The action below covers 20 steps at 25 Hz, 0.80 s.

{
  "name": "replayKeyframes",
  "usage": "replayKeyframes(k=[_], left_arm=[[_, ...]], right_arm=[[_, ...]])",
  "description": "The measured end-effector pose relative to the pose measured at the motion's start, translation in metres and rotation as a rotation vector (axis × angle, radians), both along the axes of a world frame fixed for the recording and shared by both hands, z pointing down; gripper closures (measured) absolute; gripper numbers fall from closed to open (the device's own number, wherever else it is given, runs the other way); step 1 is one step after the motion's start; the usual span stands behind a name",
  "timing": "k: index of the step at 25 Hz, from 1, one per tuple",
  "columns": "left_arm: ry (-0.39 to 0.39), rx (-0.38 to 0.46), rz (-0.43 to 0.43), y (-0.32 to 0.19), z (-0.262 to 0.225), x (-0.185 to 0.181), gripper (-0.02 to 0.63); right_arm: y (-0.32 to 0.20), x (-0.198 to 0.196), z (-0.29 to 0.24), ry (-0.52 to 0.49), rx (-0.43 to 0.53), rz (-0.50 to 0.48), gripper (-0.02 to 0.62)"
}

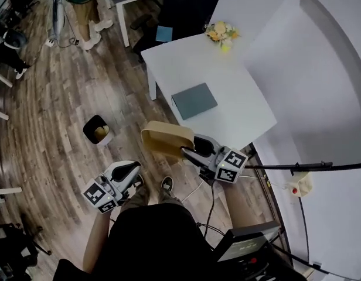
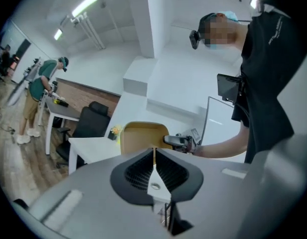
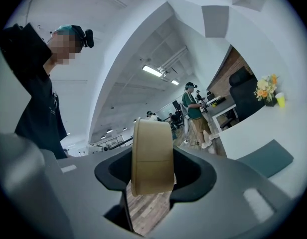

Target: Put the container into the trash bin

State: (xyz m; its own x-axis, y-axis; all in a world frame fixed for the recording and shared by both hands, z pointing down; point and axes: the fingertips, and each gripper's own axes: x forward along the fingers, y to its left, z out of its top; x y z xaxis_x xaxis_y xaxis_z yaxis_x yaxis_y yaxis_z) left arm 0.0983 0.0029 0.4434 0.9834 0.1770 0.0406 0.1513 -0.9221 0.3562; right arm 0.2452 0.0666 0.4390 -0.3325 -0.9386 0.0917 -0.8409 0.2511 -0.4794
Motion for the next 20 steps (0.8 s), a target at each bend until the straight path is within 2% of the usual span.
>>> replayKeyframes(k=[4,10,20], left_arm=[[-0.060,0.006,-0.179,-0.015,0.025,-0.037,0.600],[-0.091,0.008,-0.374,-0.036,0.051,-0.094,0.603],[-0.075,0.010,-0.544,-0.106,0.048,-0.168,0.604]], right_arm=[[-0.026,-0.026,0.025,-0.011,-0.026,-0.066,0.368],[-0.064,-0.075,0.057,0.006,-0.077,-0.130,0.370],[-0.155,-0.163,0.067,0.101,-0.150,-0.229,0.370]])
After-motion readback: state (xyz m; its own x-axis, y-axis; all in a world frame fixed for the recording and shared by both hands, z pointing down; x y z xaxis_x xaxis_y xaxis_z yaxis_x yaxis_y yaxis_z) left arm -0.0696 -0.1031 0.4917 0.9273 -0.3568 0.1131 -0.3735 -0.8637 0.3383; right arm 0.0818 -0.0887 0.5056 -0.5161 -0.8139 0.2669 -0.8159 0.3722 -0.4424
